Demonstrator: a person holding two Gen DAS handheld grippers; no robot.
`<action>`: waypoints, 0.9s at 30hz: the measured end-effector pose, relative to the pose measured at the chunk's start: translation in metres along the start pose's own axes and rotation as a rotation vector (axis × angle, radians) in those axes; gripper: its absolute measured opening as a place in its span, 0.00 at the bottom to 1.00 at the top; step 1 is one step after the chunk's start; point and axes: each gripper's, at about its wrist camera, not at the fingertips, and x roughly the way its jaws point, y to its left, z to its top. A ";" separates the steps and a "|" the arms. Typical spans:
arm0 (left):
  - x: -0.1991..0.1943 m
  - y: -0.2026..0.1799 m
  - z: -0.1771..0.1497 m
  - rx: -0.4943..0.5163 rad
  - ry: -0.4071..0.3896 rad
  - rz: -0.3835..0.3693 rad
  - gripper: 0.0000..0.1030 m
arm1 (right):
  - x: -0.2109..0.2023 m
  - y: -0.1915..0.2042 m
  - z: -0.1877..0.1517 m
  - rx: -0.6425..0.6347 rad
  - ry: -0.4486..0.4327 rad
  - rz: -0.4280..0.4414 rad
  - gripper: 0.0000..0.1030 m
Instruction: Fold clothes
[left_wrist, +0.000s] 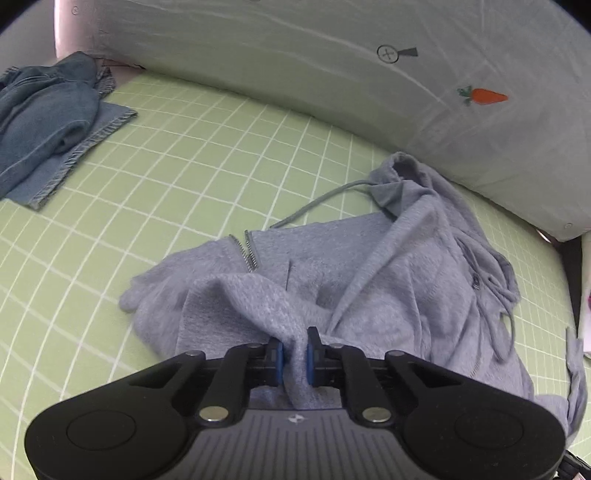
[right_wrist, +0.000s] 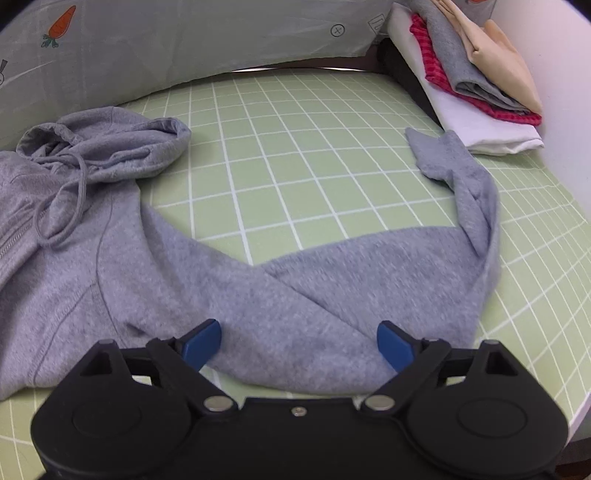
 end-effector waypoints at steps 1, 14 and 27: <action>-0.007 0.002 -0.006 -0.006 -0.004 -0.006 0.12 | -0.001 -0.001 -0.003 0.001 0.000 0.000 0.91; -0.036 0.025 -0.094 -0.132 0.055 -0.044 0.16 | -0.008 -0.008 -0.025 -0.069 -0.047 0.058 0.96; -0.037 0.059 -0.072 -0.284 0.071 -0.173 0.08 | -0.012 -0.004 -0.031 -0.027 -0.049 0.025 0.99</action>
